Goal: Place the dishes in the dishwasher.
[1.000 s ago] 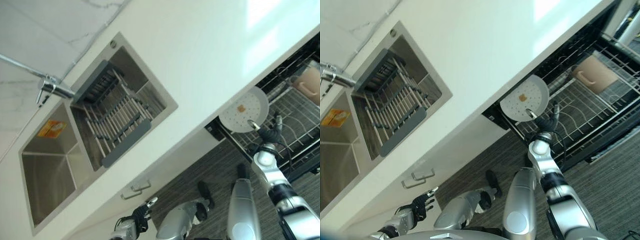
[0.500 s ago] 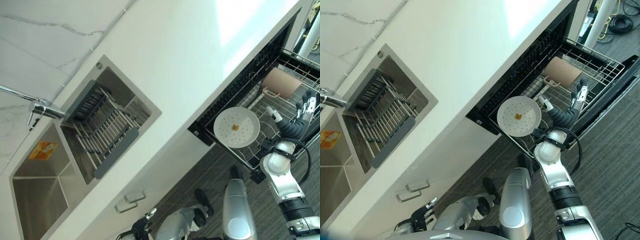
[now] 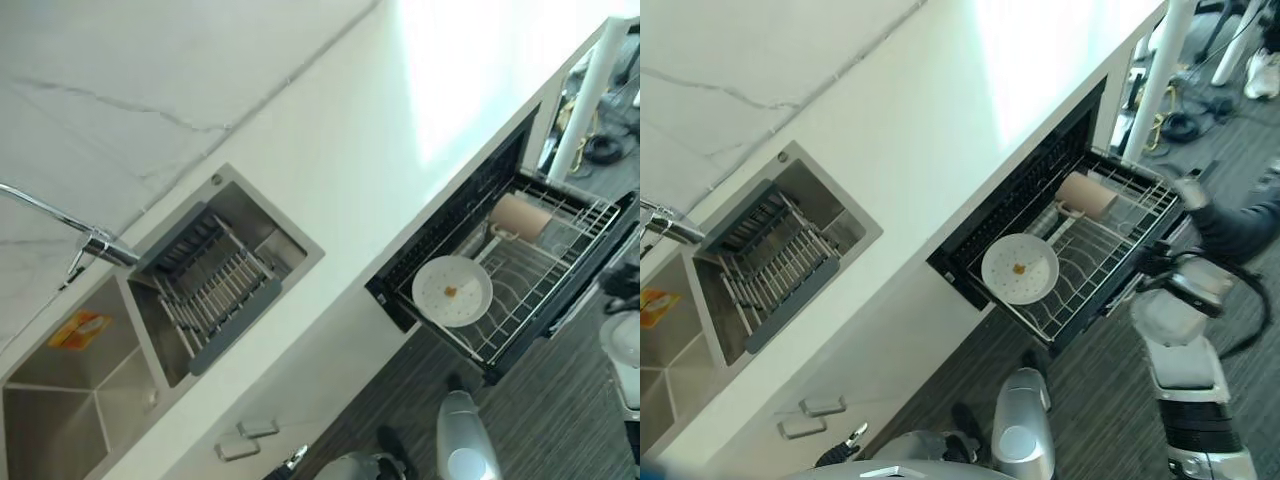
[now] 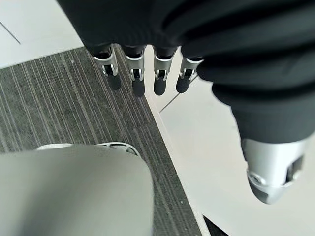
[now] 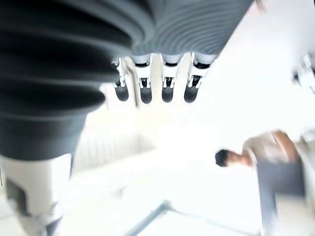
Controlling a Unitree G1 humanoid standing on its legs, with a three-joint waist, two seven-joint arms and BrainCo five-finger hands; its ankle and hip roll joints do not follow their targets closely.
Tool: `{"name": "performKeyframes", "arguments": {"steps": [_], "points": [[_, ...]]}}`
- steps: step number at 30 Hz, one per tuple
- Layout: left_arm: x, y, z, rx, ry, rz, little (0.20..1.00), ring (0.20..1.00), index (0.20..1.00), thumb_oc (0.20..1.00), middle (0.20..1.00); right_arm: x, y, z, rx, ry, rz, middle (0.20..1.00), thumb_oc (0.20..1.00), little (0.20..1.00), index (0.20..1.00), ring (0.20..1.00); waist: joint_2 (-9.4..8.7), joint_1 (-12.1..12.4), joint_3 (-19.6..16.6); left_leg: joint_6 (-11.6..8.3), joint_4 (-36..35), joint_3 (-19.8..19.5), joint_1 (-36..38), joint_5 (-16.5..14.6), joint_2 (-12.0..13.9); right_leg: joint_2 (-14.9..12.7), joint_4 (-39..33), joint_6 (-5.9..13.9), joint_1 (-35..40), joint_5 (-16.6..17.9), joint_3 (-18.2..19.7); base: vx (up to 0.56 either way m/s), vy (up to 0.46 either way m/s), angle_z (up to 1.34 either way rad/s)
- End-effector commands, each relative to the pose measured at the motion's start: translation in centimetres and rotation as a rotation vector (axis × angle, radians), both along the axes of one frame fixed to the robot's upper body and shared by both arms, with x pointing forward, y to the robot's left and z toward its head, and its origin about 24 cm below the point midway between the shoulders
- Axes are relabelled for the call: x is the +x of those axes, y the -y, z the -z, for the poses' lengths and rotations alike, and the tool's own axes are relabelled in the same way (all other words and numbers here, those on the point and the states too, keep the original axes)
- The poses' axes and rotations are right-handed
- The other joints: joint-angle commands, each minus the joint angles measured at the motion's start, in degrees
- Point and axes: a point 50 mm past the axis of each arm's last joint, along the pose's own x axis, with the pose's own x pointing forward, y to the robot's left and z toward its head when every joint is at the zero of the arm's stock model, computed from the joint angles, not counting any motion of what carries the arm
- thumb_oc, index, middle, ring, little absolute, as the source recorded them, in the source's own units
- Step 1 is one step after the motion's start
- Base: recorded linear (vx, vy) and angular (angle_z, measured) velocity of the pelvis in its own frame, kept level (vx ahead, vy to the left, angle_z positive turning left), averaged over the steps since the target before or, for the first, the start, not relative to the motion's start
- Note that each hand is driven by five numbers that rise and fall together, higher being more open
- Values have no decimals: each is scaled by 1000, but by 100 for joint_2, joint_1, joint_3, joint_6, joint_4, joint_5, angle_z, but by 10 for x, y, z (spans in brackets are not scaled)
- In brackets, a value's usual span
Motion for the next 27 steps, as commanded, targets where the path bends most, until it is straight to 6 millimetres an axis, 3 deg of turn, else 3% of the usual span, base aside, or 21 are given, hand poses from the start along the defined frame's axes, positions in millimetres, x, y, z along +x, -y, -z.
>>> {"name": "performKeyframes", "arguments": {"steps": [1,4,5,7,8,12,13,16,17,21,23,27], "points": [[-14,-24,-1,64,-52,-2,1000,1000,1000,1000,1000,-19,25,-6,112,106,138,1000,1000,1000,1000,1000,-378,-236,-71,41,1198,-270,-391,-774,109,-292,-493,307,764,-60,-83,34,-97,-10],[-19,-33,-2,83,-71,-22,1000,1000,1000,1000,1000,-39,63,16,268,83,260,1000,1000,1000,1000,1000,-534,-340,-141,54,1198,-204,-298,-808,183,-225,-493,307,839,-65,-101,45,-103,-5],[-19,-33,-2,83,-71,-22,1000,1000,1000,1000,1000,-39,63,16,268,83,260,1000,1000,1000,1000,1000,-534,-340,-141,54,1198,-204,-298,-808,183,-225,-493,307,839,-65,-101,75,-139,-12],[-18,-41,-4,101,-81,-26,1000,1000,1000,1000,1000,-60,94,53,436,26,410,1000,1000,1000,1000,1000,-677,-409,-186,71,1198,-132,-204,-825,248,-162,-493,288,925,-76,-142,76,-132,-10],[-18,-42,-4,103,-82,-25,1000,1000,1000,1000,1000,-62,99,58,464,10,443,1000,1000,1000,1000,1000,-694,-414,-190,74,1198,-124,-192,-826,256,-154,-493,282,936,-76,-148,63,-100,-6],[-4,-50,-7,129,-84,-17,1000,1000,1000,1000,1000,-88,133,127,719,-202,603,1000,1000,1000,1000,1000,-819,-359,-168,106,1198,-72,-107,-804,316,-137,-493,233,1069,-83,-316,70,-109,-3],[0,-52,-7,136,-83,-12,1000,1000,1000,1000,1000,-92,135,145,767,-251,617,1000,1000,1000,1000,1000,-843,-324,-143,117,1198,-71,-102,-772,327,-136,-493,207,1097,-69,-365,129,-53,6],[6,-54,-9,143,-80,-8,1000,1000,1000,1000,1000,-98,136,165,820,-313,621,1000,1000,1000,1000,1000,-831,-267,-124,106,1198,-177,-63,-847,300,-130,-493,211,1176,-164,-388,49,-39,4],[15,-57,-11,149,-69,-6,1000,1000,1000,1000,1000,-103,136,187,852,-421,629,1000,1000,1000,1000,1000,-845,-207,-38,124,1198,-196,-69,-791,276,-143,-493,159,1225,-161,-494,102,-38,6],[33,-63,-16,157,-33,-9,1000,1000,1000,1000,1000,-95,134,211,860,-624,598,1000,1000,1000,1000,1000,-877,-71,170,151,1198,-279,-150,-679,228,-191,-493,58,1259,-150,-684,-19,-69,19],[52,-65,-22,158,30,-6,1000,1000,1000,1000,1000,-70,121,223,801,-787,535,1000,1000,1000,1000,1000,-848,122,496,201,1287,-458,-371,-643,199,-211,-493,-41,1205,-157,-841,-134,-60,25],[62,-68,-26,164,72,6,1000,1000,1000,1000,1000,-48,108,230,729,-911,482,1000,1000,1000,1000,1000,-832,298,740,257,1565,-669,-672,-699,186,-241,-229,-111,1008,-242,-941,-88,-60,38]]}}
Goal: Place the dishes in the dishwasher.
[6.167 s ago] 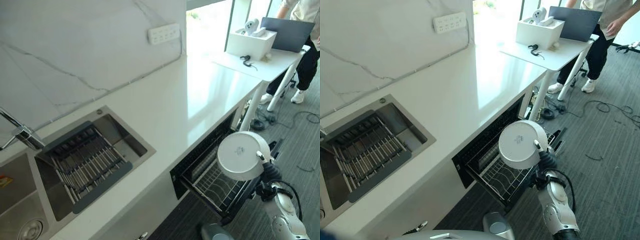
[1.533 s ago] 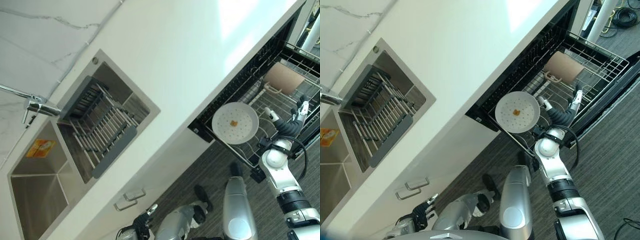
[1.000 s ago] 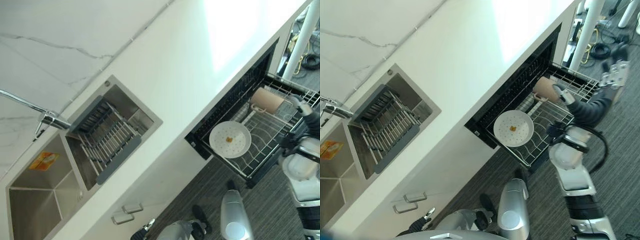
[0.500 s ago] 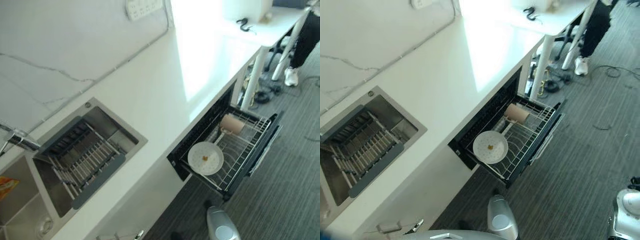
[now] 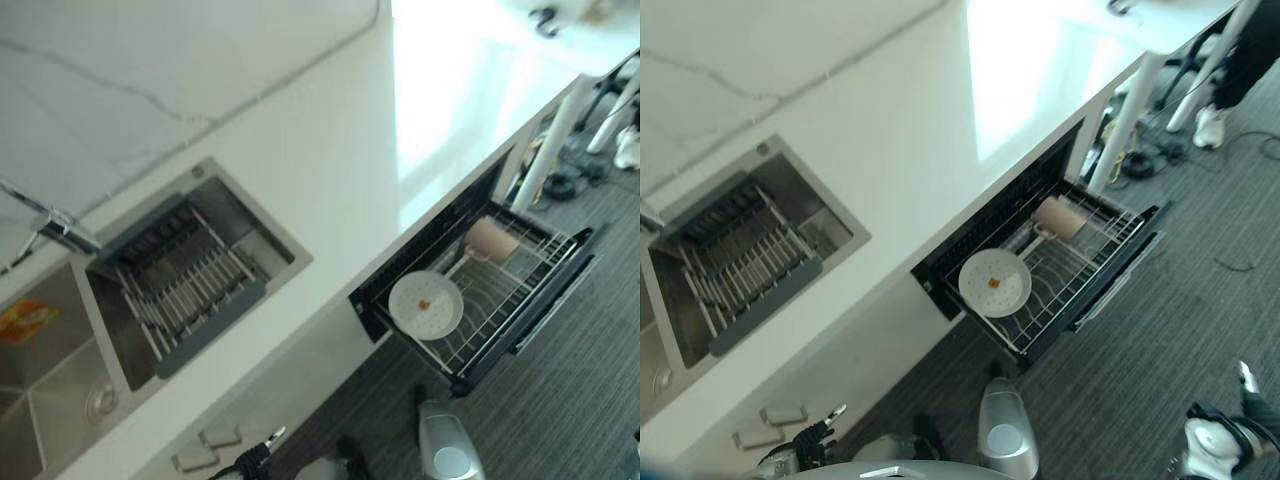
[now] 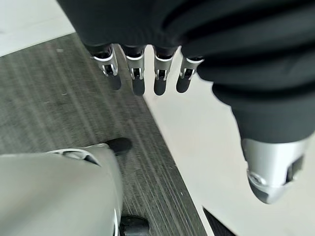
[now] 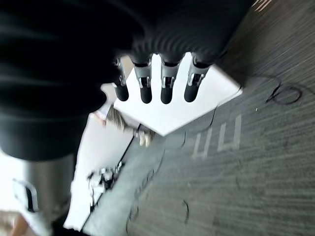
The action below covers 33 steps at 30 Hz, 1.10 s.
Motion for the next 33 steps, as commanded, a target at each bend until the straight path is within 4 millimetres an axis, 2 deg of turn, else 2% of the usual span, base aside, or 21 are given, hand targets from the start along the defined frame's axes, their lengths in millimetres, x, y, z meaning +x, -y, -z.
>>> {"name": "performKeyframes", "arguments": {"steps": [1,6,8,10,14,17,18,22,23,25,26,27,33], "points": [[5,-29,-10,71,53,-27,1000,1000,1000,1000,1000,29,-6,-8,-86,-94,-160,1000,1000,1000,1000,1000,-237,274,226,377,1046,-299,-414,-552,-226,-258,5,85,621,-306,-156,-45,-69,34],[24,-34,-20,96,140,12,1000,1000,1000,1000,1000,61,-22,-10,-139,-183,-316,1000,1000,1000,1000,1000,-219,511,458,441,1336,-615,-859,-591,-312,-264,343,13,257,-412,-159,-39,-68,36],[40,-38,-29,111,193,19,1000,1000,1000,1000,1000,85,-34,-16,-173,-202,-397,1000,1000,1000,1000,1000,-181,678,583,468,1457,-826,-1161,-566,-379,-261,560,-16,-14,-472,-163,-25,-77,29],[43,-39,-31,115,204,21,1000,1000,1000,1000,1000,89,-36,-18,-179,-199,-409,1000,1000,1000,1000,1000,-169,711,601,472,1464,-870,-1215,-556,-395,-261,590,-20,-59,-484,-166,-8,-39,41],[58,-41,-40,132,245,32,1000,1000,1000,1000,1000,116,-47,-33,-220,-176,-479,1000,1000,1000,1000,1000,-92,901,706,465,1449,-1091,-1484,-454,-450,-250,779,-42,-313,-563,-205,3,-48,21],[63,-41,-42,141,250,49,1000,1000,1000,1000,1000,127,-50,-42,-247,-160,-504,1000,1000,1000,1000,1000,-65,985,747,448,1415,-1165,-1571,-397,-454,-257,820,-40,-390,-581,-248,9,-30,29],[63,-42,-43,145,250,54,1000,1000,1000,1000,1000,138,-51,-54,-280,-125,-529,1000,1000,1000,1000,1000,-40,1064,783,423,1368,-1241,-1654,-326,-465,-256,858,-42,-461,-597,-289,16,-17,28],[60,-45,-43,150,250,50,1000,1000,1000,1000,1000,156,-52,-81,-351,-71,-574,1000,1000,1000,1000,1000,-16,1181,818,377,1269,-1324,-1742,-213,-461,-263,889,-40,-539,-622,-358,21,-5,15],[60,-46,-43,152,252,48,1000,1000,1000,1000,1000,165,-53,-96,-395,-48,-600,1000,1000,1000,1000,1000,-10,1233,840,357,1220,-1345,-1773,-159,-446,-265,903,-39,-571,-631,-393,19,5,25],[59,-47,-43,153,253,51,1000,1000,1000,1000,1000,170,-53,-107,-436,-31,-616,1000,1000,1000,1000,1000,-4,1275,850,340,1172,-1369,-1793,-112,-441,-270,905,-35,-592,-634,-417,44,9,31],[55,-50,-44,155,264,56,1000,1000,1000,1000,1000,190,-53,-159,-568,39,-639,1000,1000,1000,1000,1000,0,1413,886,278,1053,-1433,-1866,19,-412,-272,931,-30,-658,-653,-490,79,2,20],[55,-50,-44,156,273,65,1000,1000,1000,1000,1000,197,-54,-182,-622,73,-651,1000,1000,1000,1000,1000,-7,1469,906,252,983,-1481,-1885,82,-409,-259,919,-26,-668,-654,-502,90,2,4],[54,-49,-46,154,319,85,1000,1000,1000,1000,1000,215,-68,-249,-809,108,-690,1000,1000,1000,1000,1000,-5,1697,948,180,715,-1652,-1890,293,-421,-250,872,-19,-660,-666,-583,49,8,19]]}}
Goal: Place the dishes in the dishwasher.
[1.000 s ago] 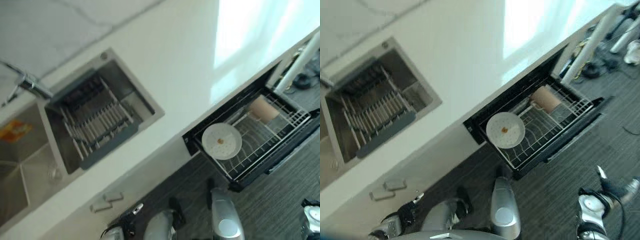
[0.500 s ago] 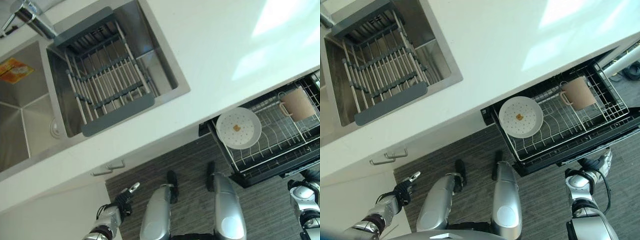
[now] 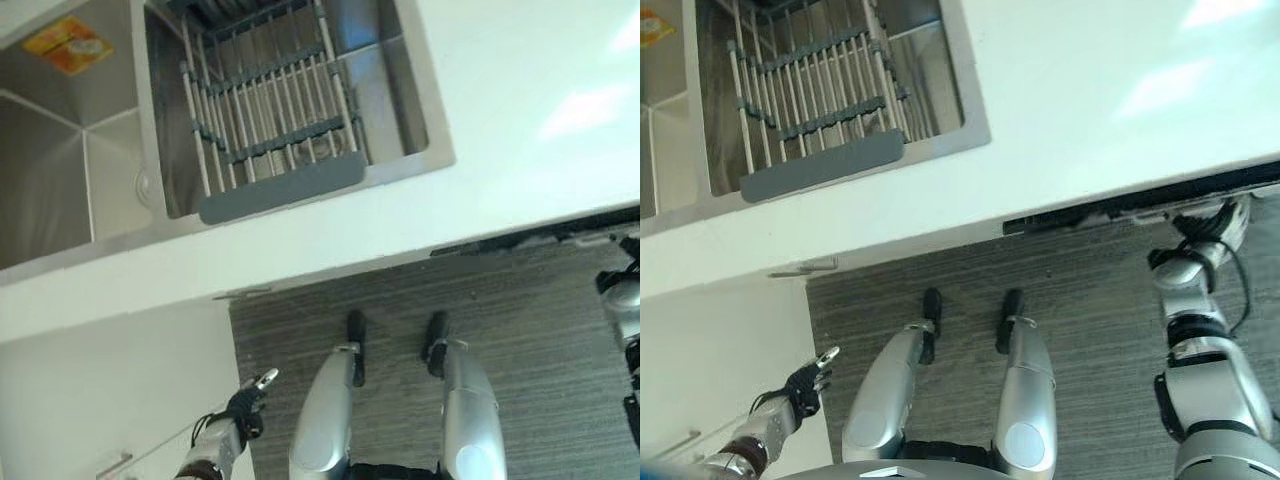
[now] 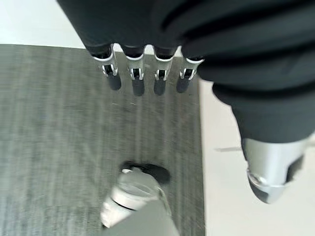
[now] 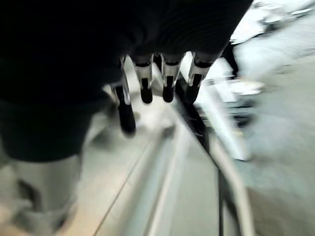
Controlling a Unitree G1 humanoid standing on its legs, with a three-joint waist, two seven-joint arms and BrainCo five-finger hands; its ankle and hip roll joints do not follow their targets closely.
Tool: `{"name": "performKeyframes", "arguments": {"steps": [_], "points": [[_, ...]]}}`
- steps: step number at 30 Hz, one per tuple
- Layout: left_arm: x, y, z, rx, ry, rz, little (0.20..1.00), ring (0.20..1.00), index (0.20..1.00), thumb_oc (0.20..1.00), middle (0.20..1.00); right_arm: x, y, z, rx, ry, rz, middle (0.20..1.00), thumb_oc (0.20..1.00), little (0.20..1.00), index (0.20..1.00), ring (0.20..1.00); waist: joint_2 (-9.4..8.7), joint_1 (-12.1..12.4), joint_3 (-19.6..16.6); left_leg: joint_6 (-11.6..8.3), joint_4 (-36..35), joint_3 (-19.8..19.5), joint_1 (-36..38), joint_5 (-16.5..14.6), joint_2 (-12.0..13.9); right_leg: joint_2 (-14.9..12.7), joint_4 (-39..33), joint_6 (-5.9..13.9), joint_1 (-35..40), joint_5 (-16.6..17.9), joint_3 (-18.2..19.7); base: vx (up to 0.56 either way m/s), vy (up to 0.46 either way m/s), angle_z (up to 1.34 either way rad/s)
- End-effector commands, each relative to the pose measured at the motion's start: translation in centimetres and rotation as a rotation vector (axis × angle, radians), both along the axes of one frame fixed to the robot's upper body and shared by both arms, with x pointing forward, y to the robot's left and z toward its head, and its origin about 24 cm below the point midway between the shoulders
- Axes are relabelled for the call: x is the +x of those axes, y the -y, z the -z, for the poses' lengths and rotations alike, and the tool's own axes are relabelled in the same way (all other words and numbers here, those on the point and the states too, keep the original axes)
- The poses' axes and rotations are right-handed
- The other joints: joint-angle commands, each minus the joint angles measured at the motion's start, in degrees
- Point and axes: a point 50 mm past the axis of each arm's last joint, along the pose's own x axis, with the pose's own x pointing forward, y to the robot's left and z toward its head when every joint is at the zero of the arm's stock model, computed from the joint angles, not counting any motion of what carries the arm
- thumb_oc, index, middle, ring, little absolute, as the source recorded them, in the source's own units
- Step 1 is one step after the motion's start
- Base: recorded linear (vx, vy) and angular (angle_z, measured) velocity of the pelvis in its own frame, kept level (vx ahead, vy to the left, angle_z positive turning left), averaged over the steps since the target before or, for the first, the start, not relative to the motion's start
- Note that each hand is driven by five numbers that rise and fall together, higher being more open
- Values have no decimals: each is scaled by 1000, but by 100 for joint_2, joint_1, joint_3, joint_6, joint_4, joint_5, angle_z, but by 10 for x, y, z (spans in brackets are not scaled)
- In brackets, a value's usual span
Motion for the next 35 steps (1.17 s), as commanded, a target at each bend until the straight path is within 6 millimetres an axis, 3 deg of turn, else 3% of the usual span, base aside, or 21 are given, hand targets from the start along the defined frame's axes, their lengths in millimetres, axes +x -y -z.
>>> {"name": "performKeyframes", "arguments": {"steps": [1,2,6,10,13,16,20,21,22,25,26,27,28,31,35], "points": [[-2,-28,-14,82,84,28,1000,1000,1000,1000,1000,41,-58,-110,-332,229,-283,1000,1000,1000,1000,1000,-255,416,-175,290,45,57,33,39,-229,55,-61,255,445,-201,414,70,-5,7],[0,-28,-17,86,113,41,1000,1000,1000,1000,1000,43,-62,-129,-378,249,-282,1000,1000,1000,1000,1000,-231,518,-166,247,24,-17,-14,102,-212,67,-92,249,480,-214,327,74,-8,10],[3,-30,-25,63,201,24,1000,1000,1000,1000,1000,47,-73,-170,-442,290,-273,1000,1000,1000,1000,1000,-178,760,-170,135,24,-224,-153,194,-146,147,-248,233,595,-219,122,35,-35,9],[8,-33,-33,40,287,-11,1000,1000,1000,1000,1000,53,-83,-179,-436,295,-300,1000,1000,1000,1000,1000,-170,912,-184,48,24,-348,-186,217,-66,198,-341,210,733,-245,-56,24,-28,9],[13,-37,-40,49,332,-37,1000,1000,1000,1000,1000,60,-89,-166,-366,252,-352,1000,1000,1000,1000,1000,-179,982,-220,-8,24,-392,-185,212,5,235,-443,215,851,-242,-169,21,-5,-15],[20,-38,-48,21,396,-60,1000,1000,1000,1000,1000,66,-96,-111,-170,180,-439,1000,1000,1000,1000,1000,-170,922,-285,-62,24,-372,-107,153,122,313,-634,228,1043,-210,-228,13,38,-5],[28,-27,-49,-79,427,-43,1000,1000,1000,1000,1000,57,-108,-10,180,46,-533,1000,1000,1000,1000,1000,-60,696,-422,-84,24,-276,-35,135,293,413,-1052,229,1283,33,-282,-43,121,20],[29,-27,-49,-84,426,-43,1000,1000,1000,1000,1000,56,-108,-7,195,40,-535,1000,1000,1000,1000,1000,-58,689,-426,-86,24,-270,-25,130,299,417,-1073,231,1302,41,-280,12,137,11],[29,-20,-45,-142,419,-52,1000,1000,1000,1000,1000,42,-119,43,334,-41,-553,1000,1000,1000,1000,1000,-59,537,-511,-114,24,-197,93,61,346,436,-1309,253,1496,128,-255,9,120,33],[27,-10,-37,-185,384,-57,1000,1000,1000,1000,1000,12,-136,104,464,-141,-552,1000,1000,1000,1000,1000,-156,339,-660,-131,24,-92,241,-22,328,350,-1309,298,1592,97,-169,-2,111,55],[25,-7,-35,-190,368,-52,1000,1000,1000,1000,1000,1,-137,120,506,-170,-538,1000,1000,1000,1000,1000,-185,285,-715,-130,24,-60,291,-43,324,327,-1309,310,1625,94,-147,-4,70,-2],[25,-7,-34,-191,365,-51,1000,1000,1000,1000,1000,-1,-137,123,511,-175,-536,1000,1000,1000,1000,1000,-191,279,-726,-130,24,-54,300,-47,324,323,-1309,312,1631,93,-144,-9,105,1],[20,-1,-28,-197,329,-38,1000,1000,1000,1000,1000,-24,-139,152,584,-240,-514,1000,1000,1000,1000,1000,-248,176,-841,-120,24,10,404,-89,316,272,-1309,334,1699,94,-100,-8,122,29],[6,14,-10,-188,206,1,1000,1000,1000,1000,1000,-72,-133,200,675,-385,-452,1000,1000,1000,1000,1000,-368,-52,-1231,-67,24,157,703,-202,263,176,-1309,408,1890,120,18,27,143,33],[-6,23,3,-184,93,37,1000,1000,1000,1000,1000,-98,-128,220,724,-463,-399,1000,1000,1000,1000,1000,-442,-177,-1527,-26,24,244,937,-314,234,134,-1309,452,2068,104,60,12,61,-18]]}}
